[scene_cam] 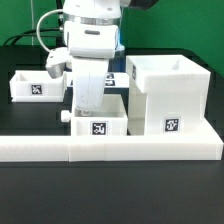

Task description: Assemble drawer

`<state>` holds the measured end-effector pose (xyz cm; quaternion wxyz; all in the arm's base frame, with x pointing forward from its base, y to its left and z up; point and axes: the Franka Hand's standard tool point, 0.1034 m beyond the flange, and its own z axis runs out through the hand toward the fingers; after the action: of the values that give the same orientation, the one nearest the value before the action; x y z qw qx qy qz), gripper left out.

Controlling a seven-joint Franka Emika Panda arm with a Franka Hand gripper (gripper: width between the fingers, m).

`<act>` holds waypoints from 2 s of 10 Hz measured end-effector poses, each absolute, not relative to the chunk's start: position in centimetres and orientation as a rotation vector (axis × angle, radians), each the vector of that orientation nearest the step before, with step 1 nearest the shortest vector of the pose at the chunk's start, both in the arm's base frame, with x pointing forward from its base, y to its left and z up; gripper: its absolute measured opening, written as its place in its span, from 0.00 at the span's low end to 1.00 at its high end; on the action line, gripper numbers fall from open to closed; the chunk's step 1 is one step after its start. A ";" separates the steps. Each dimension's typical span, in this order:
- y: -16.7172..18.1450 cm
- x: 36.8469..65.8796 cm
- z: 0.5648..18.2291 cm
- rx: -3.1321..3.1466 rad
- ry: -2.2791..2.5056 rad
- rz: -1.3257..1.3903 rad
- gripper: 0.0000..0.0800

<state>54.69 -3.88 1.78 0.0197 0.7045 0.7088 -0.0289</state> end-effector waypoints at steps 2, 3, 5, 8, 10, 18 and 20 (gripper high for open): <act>-3.4 54.6 1.6 2.202 2.168 -0.061 0.05; -3.6 54.7 1.6 2.209 2.150 -0.047 0.05; -3.6 54.7 1.5 2.204 2.143 -0.032 0.05; -2.3 54.7 1.1 2.175 2.187 -0.047 0.05; -1.7 55.0 1.0 2.171 2.201 -0.055 0.05; -1.6 55.0 1.0 2.155 2.209 -0.059 0.05; -1.7 55.0 1.0 2.158 2.207 -0.059 0.05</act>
Offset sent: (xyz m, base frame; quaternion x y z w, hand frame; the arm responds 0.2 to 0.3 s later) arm 0.0000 0.0000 0.0000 0.0000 0.0000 0.0000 1.0000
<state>55.00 -1.65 1.02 0.0271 0.6986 0.7148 -0.0191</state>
